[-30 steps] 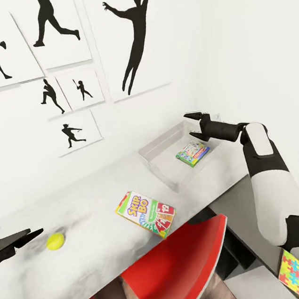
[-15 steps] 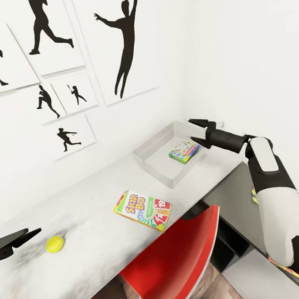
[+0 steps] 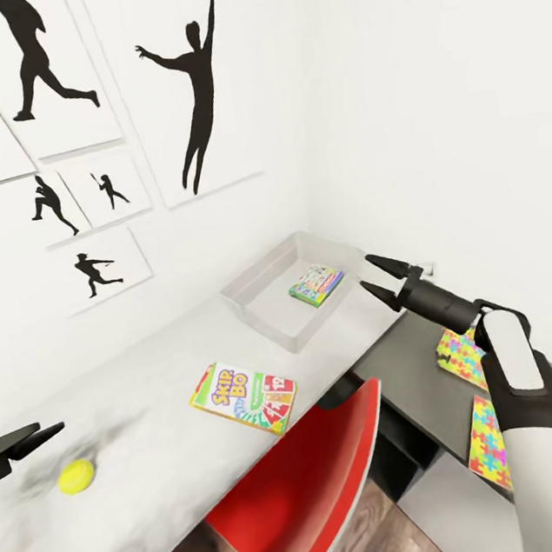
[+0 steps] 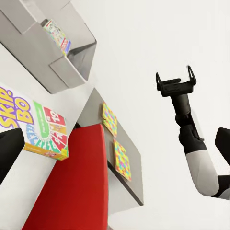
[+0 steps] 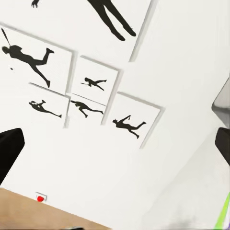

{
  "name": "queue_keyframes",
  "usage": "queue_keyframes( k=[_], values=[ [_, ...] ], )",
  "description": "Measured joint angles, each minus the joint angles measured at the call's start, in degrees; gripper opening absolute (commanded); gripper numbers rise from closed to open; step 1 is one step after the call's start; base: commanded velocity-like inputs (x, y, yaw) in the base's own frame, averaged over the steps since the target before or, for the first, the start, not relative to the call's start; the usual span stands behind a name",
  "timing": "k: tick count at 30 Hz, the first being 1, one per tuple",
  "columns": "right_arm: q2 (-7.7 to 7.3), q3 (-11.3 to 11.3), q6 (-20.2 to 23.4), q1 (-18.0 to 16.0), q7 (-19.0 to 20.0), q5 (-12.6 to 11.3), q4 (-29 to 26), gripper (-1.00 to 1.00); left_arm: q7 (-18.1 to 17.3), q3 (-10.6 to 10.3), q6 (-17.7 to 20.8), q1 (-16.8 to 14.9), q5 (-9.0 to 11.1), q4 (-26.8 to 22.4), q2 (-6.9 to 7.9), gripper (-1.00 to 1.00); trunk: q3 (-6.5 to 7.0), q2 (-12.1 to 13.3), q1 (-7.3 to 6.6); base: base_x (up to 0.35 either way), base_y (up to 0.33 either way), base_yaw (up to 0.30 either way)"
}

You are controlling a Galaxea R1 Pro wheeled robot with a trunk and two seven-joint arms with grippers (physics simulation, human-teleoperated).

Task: Put all the toys in the child's room - the three board games (two on the bed and one on the table), the two jigsaw puzzles on the table, and the tennis ball on the table - inside the toy box on the table in the child's room.

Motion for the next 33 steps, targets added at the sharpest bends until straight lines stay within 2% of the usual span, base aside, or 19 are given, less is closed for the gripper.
queue_keyframes(
  k=[8,9,12,15,18,20,22,25,28,33],
  values=[
    [0.37,-0.1,0.0,12.0,10.7,0.4,-10.6,1.00,0.0,0.6,-0.1,2.1,0.1,0.7,0.09,1.00,0.69,0.0,0.01,-0.039,-0.063,-0.187],
    [0.57,-0.1,0.0,14.0,12.7,0.5,-12.0,1.00,0.0,1.0,-0.1,3.1,0.1,0.7,0.12,1.00,0.77,0.0,0.00,-0.023,-0.030,-0.187],
    [0.82,-0.2,-0.1,17.2,15.9,0.6,-13.2,1.00,0.0,2.3,0.0,4.6,0.2,0.6,0.14,1.00,1.03,0.0,0.00,-0.014,-0.018,-0.186],
    [0.97,-0.3,-1.1,20.6,19.4,0.8,-14.0,1.00,0.0,5.0,0.2,5.8,1.4,-0.2,0.16,1.00,1.28,0.0,0.01,-0.029,-0.007,-0.184],
    [0.99,0.0,-5.8,24.4,22.7,1.1,-14.3,1.00,0.0,7.1,0.3,6.5,4.0,-0.3,0.17,1.00,1.54,0.0,0.02,-0.119,-0.003,-0.183],
    [1.01,0.2,-8.0,26.1,24.1,1.1,-14.4,1.00,0.0,7.5,0.3,6.6,4.5,-0.3,0.17,1.00,1.71,0.0,0.03,-0.178,-0.001,-0.183],
    [0.99,0.3,-11.1,29.3,27.7,1.3,-14.4,1.00,0.0,7.9,0.3,6.8,5.1,-0.2,0.13,1.00,1.88,0.0,0.01,-0.107,-0.001,-0.183],
    [1.00,0.3,-12.8,31.7,32.1,1.4,-14.5,1.00,0.0,8.2,0.2,6.9,5.4,-0.2,0.10,1.00,2.14,0.0,0.01,-0.044,0.000,-0.182],
    [1.00,0.3,-13.4,32.6,33.9,1.8,-14.5,1.00,0.0,8.2,0.2,6.9,5.5,-0.2,-0.01,1.00,2.40,0.0,0.01,-0.019,0.000,-0.182],
    [1.07,0.8,-14.9,33.3,35.1,4.3,-14.5,1.00,0.0,8.3,0.1,7.0,5.5,-0.5,-0.28,1.00,2.83,0.0,0.02,-0.073,0.000,-0.182]
  ],
)
